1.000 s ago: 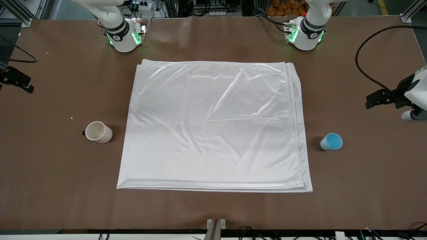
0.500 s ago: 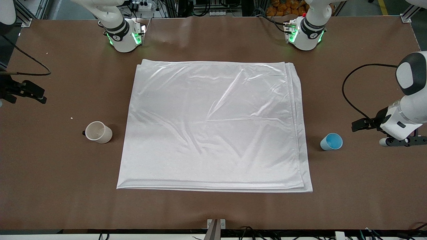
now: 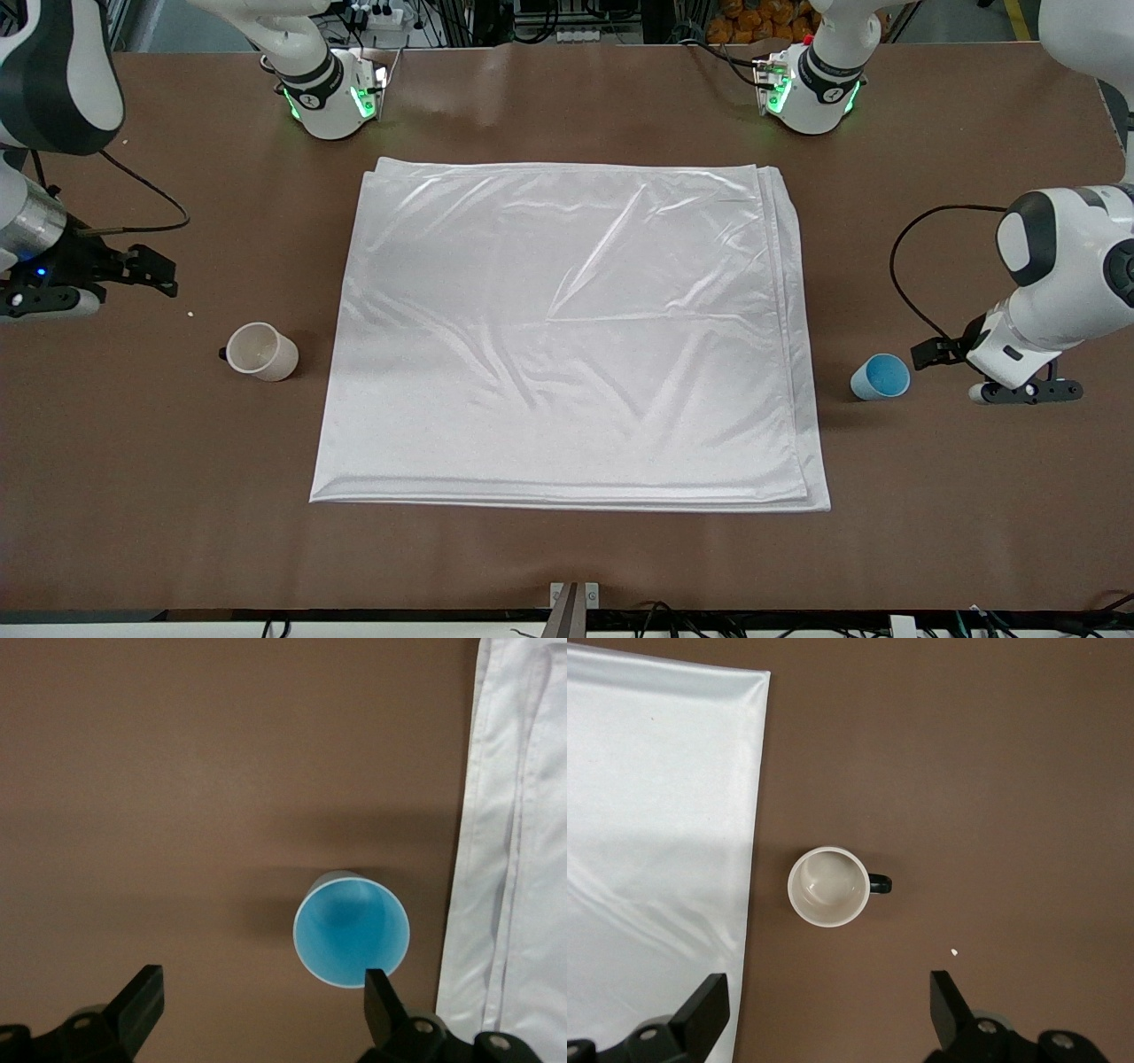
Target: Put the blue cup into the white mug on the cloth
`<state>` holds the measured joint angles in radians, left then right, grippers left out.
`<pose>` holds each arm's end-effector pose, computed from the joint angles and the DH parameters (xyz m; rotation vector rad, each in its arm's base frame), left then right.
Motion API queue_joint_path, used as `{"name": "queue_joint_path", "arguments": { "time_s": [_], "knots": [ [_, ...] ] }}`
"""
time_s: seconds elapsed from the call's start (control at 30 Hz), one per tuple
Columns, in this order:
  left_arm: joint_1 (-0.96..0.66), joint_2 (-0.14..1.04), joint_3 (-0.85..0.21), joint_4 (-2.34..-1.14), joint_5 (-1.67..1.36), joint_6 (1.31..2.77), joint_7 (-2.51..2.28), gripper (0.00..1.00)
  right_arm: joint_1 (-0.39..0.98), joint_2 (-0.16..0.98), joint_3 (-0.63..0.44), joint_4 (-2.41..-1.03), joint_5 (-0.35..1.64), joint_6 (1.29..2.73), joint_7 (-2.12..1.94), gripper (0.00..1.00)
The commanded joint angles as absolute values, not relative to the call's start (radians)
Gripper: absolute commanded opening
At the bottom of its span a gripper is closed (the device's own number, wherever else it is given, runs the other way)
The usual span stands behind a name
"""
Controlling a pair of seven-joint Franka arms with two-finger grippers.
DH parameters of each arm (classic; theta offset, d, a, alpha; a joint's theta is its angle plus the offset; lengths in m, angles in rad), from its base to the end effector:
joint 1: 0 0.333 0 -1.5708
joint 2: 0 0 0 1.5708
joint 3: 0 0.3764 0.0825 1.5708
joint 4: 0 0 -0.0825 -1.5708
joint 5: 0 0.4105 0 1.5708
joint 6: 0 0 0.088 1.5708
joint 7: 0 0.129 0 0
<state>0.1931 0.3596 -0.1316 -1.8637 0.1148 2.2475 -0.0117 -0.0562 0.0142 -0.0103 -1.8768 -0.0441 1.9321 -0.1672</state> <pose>0.6751 0.0531 0.3477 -3.0961 -0.0178 -0.0423 0.5951 -0.0436 0.5321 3.0897 0.1785 0.0556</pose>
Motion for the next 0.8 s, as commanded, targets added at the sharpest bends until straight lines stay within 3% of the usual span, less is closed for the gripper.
{"name": "queue_joint_path", "arguments": {
  "time_s": [0.0,0.3,0.77],
  "knots": [
    [0.215,0.405,-0.14,-1.856,0.132,2.292,-0.017,1.0,-0.06,0.002,-0.012,-1.985,-0.037,2.04,-0.212,1.0],
    [0.204,0.465,-0.143,-1.855,0.121,2.313,-0.078,1.0,-0.1,0.009,-0.015,-2.089,-0.035,2.163,-0.425,1.0],
    [0.199,0.506,-0.149,-1.859,0.121,2.332,-0.118,1.0,-0.15,0.095,-0.015,-2.092,-0.023,2.223,-0.86,1.0]
  ]
}}
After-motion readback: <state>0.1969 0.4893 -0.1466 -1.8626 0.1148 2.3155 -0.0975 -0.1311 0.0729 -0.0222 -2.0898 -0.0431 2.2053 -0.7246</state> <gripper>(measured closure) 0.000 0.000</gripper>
